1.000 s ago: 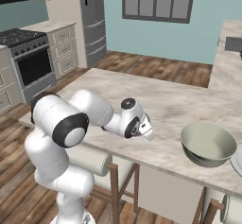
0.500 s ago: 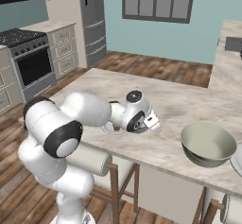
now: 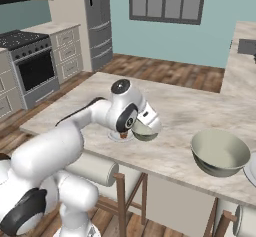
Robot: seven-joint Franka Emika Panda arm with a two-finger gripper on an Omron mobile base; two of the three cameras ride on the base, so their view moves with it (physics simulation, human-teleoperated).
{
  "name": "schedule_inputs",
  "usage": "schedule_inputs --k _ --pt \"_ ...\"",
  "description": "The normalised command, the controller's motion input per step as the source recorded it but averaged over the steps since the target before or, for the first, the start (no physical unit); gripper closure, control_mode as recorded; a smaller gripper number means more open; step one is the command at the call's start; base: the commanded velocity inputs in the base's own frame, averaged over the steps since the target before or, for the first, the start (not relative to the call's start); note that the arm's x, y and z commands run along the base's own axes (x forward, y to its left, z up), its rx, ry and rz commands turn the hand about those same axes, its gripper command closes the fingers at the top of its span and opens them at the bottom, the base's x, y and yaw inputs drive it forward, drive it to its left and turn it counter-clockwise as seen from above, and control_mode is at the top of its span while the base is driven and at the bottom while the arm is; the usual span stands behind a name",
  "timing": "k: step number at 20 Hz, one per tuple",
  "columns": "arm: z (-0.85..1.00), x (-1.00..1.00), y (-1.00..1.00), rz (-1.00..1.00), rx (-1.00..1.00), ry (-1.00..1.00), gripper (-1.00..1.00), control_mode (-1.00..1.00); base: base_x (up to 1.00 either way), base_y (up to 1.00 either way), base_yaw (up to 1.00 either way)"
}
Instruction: Take the smaller bowl and place it next to the appetizer plate on the dining counter , and place the larger bowl next to the plate with cooked food.
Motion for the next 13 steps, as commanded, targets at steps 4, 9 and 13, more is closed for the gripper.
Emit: schedule_inputs --k 4,9,13 --pt "1.00 -0.85 0.76 0.05 -0.20 0.00 -1.00 -1.00 0.00 0.00 0.00" --pt "1.00 -0.76 0.60 0.06 -0.14 0.00 -1.00 -1.00 0.00 0.00 0.00" --pt "1.00 -0.79 0.53 0.08 -0.10 0.00 -1.00 -1.00 0.00 0.00 0.00"
